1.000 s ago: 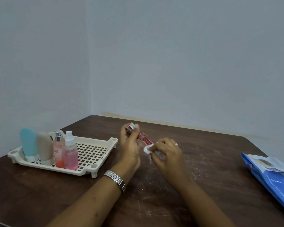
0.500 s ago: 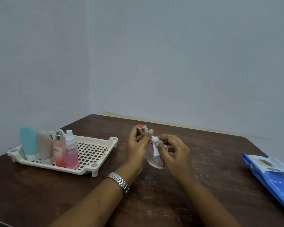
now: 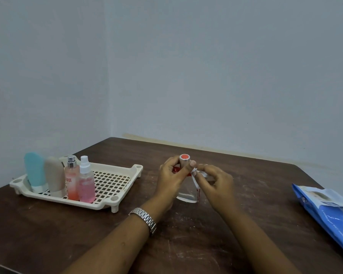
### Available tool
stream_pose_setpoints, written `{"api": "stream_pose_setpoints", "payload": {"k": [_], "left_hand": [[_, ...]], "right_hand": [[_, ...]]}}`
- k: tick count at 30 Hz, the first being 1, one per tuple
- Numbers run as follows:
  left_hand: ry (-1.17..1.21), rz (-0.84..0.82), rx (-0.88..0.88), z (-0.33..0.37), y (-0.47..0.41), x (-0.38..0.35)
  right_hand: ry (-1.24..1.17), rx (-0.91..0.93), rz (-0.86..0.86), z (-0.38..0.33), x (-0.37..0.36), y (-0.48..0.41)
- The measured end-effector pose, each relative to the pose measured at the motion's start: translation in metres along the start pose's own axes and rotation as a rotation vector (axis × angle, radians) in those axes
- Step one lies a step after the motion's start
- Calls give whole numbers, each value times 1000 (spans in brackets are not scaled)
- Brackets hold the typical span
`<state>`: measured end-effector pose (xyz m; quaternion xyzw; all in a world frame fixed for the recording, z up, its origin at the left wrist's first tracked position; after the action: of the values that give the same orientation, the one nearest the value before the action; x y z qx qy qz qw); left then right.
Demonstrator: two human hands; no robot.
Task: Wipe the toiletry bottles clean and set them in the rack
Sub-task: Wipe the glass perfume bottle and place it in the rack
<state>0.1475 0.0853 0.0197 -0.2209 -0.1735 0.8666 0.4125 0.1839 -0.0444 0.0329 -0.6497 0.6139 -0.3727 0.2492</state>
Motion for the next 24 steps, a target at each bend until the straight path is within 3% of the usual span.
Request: {"api": "stream_pose_setpoints", "payload": {"k": [4,8,10,13,16,24], "left_hand": [[-84,-10,-18,-4,-3,-1],[-27,-25,-10,-3,-1,-3],[0,57,60,-3,-2,2],[88,304,225,-12,-13,23],[81,469,312,-20,-18,40],[91,546,440,-26,-13,40]], "right_hand": [[64,111,-6,-2,4,-2],[44,60,68,1,8,-1],[84,26,17,11,7,1],[180,12,-136,26,-3,9],[154,-6,-150,25,-9,12],[-25,-167,-5,18,0,8]]}}
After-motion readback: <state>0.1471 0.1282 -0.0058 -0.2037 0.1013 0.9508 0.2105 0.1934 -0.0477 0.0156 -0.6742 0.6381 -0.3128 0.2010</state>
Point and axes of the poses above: each hand's wrist, its own y-axis away from the middle knuckle, its own x-axis out of the back of the hand, z = x × y, the point moved 5 cm from there along -y, towards the middle knuckle, and after that the axes turned 12 degrees about z, right-handed, at the moved point
